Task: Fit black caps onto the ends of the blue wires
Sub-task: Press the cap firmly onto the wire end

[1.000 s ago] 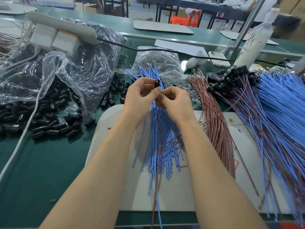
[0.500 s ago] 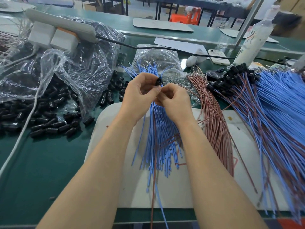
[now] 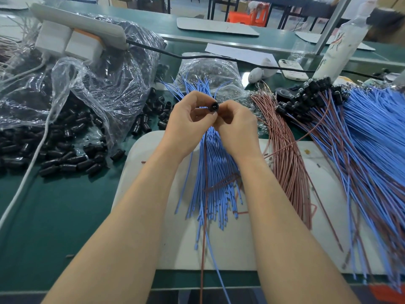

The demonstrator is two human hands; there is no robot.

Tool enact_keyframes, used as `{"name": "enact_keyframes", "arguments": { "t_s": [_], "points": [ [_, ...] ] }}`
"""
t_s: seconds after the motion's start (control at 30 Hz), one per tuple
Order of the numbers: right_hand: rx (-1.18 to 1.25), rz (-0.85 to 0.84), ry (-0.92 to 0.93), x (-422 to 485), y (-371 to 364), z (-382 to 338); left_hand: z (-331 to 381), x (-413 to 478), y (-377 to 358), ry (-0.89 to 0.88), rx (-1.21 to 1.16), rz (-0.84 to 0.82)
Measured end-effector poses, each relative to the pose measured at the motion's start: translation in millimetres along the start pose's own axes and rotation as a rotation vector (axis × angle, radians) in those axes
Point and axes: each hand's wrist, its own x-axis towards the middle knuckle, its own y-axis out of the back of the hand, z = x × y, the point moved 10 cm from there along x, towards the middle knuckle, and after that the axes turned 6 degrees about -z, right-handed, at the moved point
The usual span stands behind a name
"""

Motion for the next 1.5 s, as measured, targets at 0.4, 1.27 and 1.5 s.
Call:
{"name": "enact_keyframes", "arguments": {
  "t_s": [0.4, 1.27, 1.5],
  "points": [
    [-0.055, 0.032, 0.013, -2, -1, -2, 2, -2, -1, -0.005, -0.031, 0.023],
    [0.01, 0.064, 0.053, -6, 11, -24, -5, -6, 5, -0.015, 0.466, 0.177],
    [-0.038, 0.065, 0.123, -7, 8, -33, -8, -4, 8, 0.066, 0.677, 0.205]
  ]
}}
